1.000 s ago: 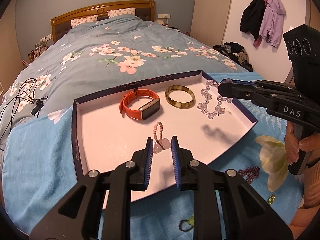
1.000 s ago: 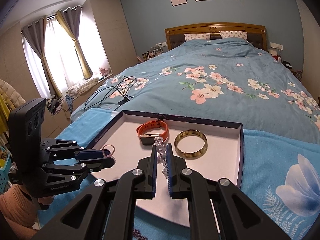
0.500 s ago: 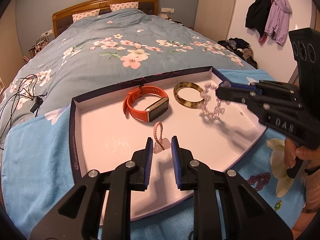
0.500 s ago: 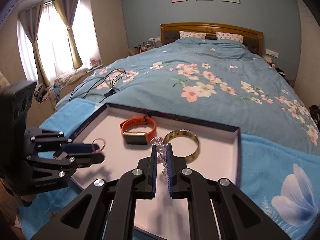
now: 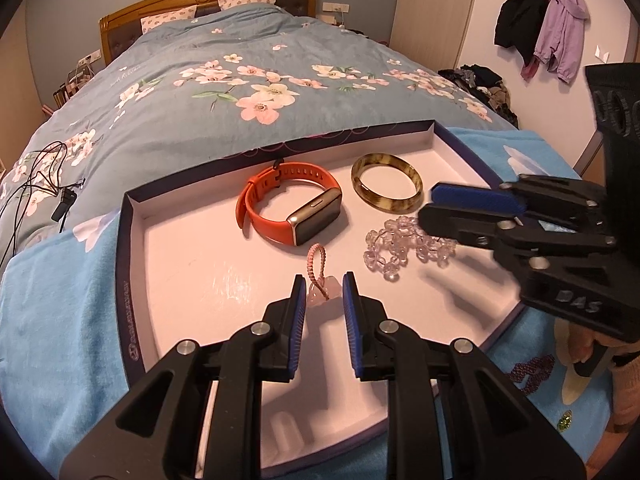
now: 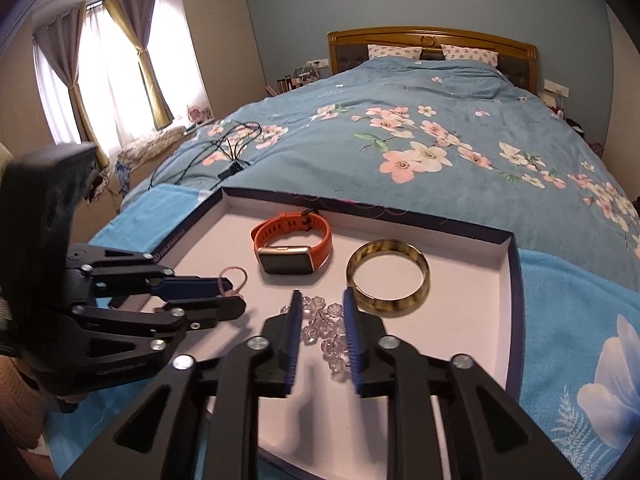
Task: Organize jewelry
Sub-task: 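Lower the crystal bracelet into the box with the right tool while the left tool drops the pink ring there, then grasp the dark purple beaded bracelet with the right tool while the left tool grasps the black ring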
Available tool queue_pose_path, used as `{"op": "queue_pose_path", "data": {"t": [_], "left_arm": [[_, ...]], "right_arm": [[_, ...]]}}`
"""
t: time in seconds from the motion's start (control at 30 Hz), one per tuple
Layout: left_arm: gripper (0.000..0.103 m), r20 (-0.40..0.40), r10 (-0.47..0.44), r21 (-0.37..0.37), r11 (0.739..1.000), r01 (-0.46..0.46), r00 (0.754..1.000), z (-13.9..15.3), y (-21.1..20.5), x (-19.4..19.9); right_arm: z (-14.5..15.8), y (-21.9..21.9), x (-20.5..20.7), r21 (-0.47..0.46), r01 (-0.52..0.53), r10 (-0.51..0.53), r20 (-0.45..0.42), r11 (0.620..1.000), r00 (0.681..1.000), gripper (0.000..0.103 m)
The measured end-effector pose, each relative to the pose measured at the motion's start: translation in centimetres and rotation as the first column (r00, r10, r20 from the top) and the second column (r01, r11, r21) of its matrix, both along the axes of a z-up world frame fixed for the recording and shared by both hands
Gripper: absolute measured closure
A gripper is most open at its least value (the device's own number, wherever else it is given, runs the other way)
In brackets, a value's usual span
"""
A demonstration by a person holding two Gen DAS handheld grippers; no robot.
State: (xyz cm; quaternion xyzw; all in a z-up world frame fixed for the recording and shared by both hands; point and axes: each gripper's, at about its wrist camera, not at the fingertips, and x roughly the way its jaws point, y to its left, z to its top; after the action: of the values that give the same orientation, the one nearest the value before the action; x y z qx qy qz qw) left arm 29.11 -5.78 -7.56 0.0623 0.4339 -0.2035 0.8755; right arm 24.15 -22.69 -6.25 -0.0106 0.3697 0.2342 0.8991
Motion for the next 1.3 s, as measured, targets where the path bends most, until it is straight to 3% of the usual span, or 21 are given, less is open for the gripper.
{"op": "queue_pose_path", "data": {"t": [0.3, 0.4, 0.57, 0.9, 1.3], "left_arm": [[0.081, -0.021, 0.014, -0.005, 1.000, -0.014, 1.000, -0.4, -0.1, 1.0], [0.067, -0.010, 0.029, -0.013, 0.999, -0.029, 1.000, 0.0, 0.2, 0.9], [0.059, 0.029, 0.057, -0.030, 0.998, -0.056, 0.998, 1.6, 1.2, -0.5], [0.056, 0.115, 0.050, -0.062, 0.997, -0.043, 0.992, 3.8, 4.0, -7.6], [0.056, 0.057, -0.111, -0.066, 0.991, 0.114, 0.992, 1.1, 2.2, -15.2]], "right_arm": [[1.7, -1.5, -2.0, 0.071, -0.005, 0.005, 0.000, 0.997, 1.000, 0.072], [2.3, -1.7, -3.5, 0.074, -0.033, 0.032, 0.009, 0.997, 0.999, 0.067], [2.4, -2.4, -6.6, 0.070, -0.095, 0.095, -0.011, 0.993, 0.995, 0.063], [-0.5, -4.1, -10.6, 0.009, -0.087, 0.088, -0.096, 0.996, 0.992, 0.062], [-2.7, -3.9, -12.5, -0.017, -0.108, 0.105, -0.151, 0.994, 0.983, 0.062]]}}
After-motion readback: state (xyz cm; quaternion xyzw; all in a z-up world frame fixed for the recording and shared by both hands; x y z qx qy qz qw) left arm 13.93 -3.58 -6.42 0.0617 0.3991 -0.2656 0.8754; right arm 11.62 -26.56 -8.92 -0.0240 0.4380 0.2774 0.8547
